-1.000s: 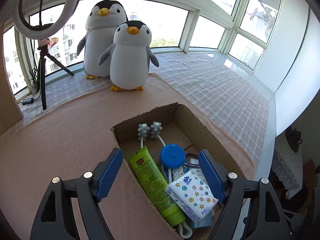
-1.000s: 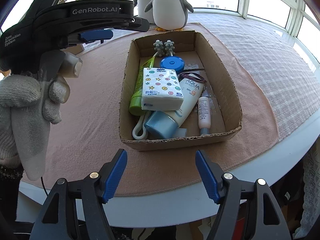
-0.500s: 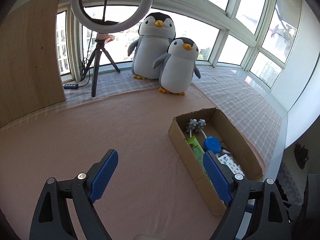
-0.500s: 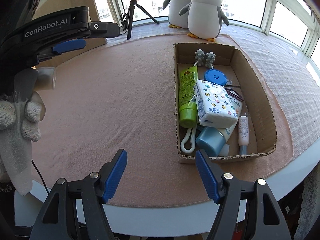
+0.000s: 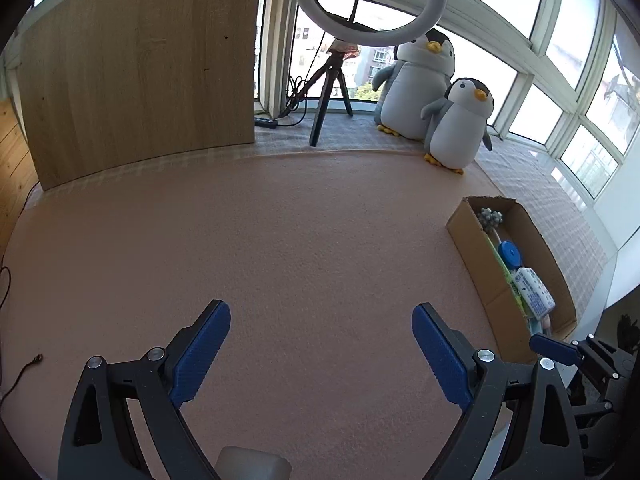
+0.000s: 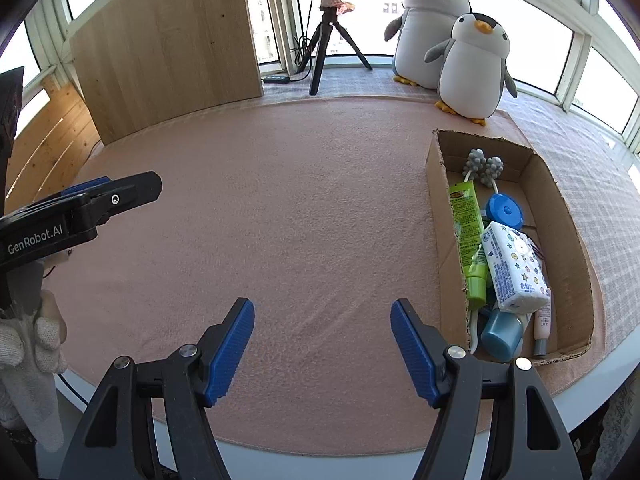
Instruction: Organize objects
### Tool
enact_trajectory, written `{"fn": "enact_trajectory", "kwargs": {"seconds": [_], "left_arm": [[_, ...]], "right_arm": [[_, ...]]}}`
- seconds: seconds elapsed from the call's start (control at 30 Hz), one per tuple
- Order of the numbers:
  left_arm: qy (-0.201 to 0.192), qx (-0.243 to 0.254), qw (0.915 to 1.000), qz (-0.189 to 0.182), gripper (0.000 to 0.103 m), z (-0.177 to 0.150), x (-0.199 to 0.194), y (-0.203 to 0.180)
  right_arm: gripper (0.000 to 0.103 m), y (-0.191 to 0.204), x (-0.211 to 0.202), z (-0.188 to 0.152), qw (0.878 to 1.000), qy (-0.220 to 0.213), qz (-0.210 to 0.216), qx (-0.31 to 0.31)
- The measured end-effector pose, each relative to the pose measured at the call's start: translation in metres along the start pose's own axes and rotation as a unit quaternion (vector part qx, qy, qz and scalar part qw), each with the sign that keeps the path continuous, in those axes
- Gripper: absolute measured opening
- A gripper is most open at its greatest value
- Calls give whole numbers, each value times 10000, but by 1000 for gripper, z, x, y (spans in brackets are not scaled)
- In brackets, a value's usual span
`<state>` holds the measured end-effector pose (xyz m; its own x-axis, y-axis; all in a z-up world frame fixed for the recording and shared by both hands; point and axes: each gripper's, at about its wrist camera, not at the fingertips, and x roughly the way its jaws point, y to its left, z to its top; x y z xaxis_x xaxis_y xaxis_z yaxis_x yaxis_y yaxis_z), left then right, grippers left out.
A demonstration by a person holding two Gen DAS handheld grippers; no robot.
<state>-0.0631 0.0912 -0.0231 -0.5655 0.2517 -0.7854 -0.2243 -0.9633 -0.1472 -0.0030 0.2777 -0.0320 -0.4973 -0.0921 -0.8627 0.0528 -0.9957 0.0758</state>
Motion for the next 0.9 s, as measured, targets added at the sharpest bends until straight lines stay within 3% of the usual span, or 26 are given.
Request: {"fn": "enact_trajectory", "kwargs": {"seconds": [0.33, 0.9], "left_arm": [[93, -390, 9991, 114, 94, -33, -18, 51], [35, -572, 9978, 325, 94, -38, -29, 97]], "right_arm": [[68, 51, 12, 11, 9994, -113, -36, -327], [71, 91, 26, 21, 9986, -225, -67, -484]]}}
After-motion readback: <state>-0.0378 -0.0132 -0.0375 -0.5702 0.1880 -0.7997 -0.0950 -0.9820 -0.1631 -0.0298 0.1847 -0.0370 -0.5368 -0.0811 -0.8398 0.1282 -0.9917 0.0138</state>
